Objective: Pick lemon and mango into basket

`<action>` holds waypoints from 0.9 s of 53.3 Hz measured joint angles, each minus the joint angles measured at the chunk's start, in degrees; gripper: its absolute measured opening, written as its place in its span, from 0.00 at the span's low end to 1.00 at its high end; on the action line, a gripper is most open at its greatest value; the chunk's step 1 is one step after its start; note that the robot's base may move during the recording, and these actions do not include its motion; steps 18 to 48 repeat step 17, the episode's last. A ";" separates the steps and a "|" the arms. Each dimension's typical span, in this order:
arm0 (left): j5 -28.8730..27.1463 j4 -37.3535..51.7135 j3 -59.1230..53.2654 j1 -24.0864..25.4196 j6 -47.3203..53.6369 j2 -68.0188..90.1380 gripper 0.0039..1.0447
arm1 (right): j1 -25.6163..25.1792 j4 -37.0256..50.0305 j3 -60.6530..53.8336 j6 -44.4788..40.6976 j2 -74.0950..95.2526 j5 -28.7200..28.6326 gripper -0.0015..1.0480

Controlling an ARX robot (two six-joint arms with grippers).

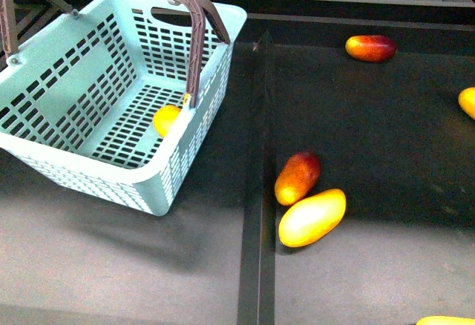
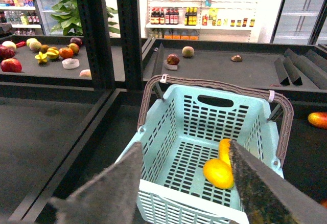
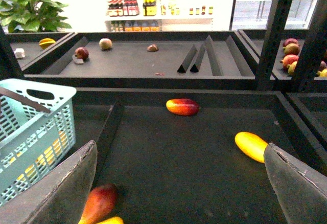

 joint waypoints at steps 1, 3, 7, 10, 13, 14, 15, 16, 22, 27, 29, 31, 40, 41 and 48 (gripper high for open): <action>0.00 0.00 0.00 0.00 0.00 0.00 0.56 | 0.00 0.00 0.00 0.00 0.00 0.02 0.92; 0.00 0.00 0.00 0.00 0.00 0.00 0.62 | 0.00 0.00 0.00 0.00 0.00 0.00 0.92; 0.00 0.00 0.00 0.00 0.00 0.00 0.76 | 0.00 0.00 0.00 0.00 0.00 0.00 0.92; 0.00 0.00 0.00 0.00 0.00 0.00 0.86 | 0.00 0.00 0.00 0.00 0.00 0.00 0.92; 0.00 0.00 0.00 0.00 0.00 0.00 0.94 | 0.00 0.00 0.00 0.00 0.00 0.00 0.92; 0.00 0.00 0.00 0.00 0.09 0.00 0.95 | 0.00 0.00 0.00 0.00 0.00 0.00 0.92; 0.00 0.00 0.00 0.00 0.11 0.00 0.94 | 0.00 0.00 0.00 0.00 0.00 0.00 0.92; 0.00 0.00 0.00 0.00 0.09 0.00 0.93 | 0.00 0.00 0.00 0.00 0.00 0.00 0.92; 0.00 0.00 0.00 0.00 0.11 0.00 0.93 | 0.00 0.00 0.00 0.00 0.00 0.00 0.92; 0.00 0.00 0.00 0.00 0.11 0.00 0.93 | 0.00 0.00 0.00 0.00 0.00 0.00 0.92; 0.00 0.00 0.00 0.00 0.11 0.00 0.93 | 0.00 0.00 0.00 0.00 0.00 0.00 0.92; 0.00 0.00 0.00 0.00 0.11 0.00 0.93 | 0.00 0.00 0.00 0.00 0.00 0.00 0.92; 0.00 0.00 0.00 0.00 0.11 0.00 0.93 | 0.00 0.00 0.00 0.00 0.00 0.00 0.92; 0.00 0.00 0.00 0.00 0.11 0.00 0.93 | 0.00 0.00 0.00 0.00 0.00 0.00 0.92; 0.00 0.00 0.00 0.00 0.11 0.00 0.93 | 0.00 0.00 0.00 0.00 0.00 0.00 0.92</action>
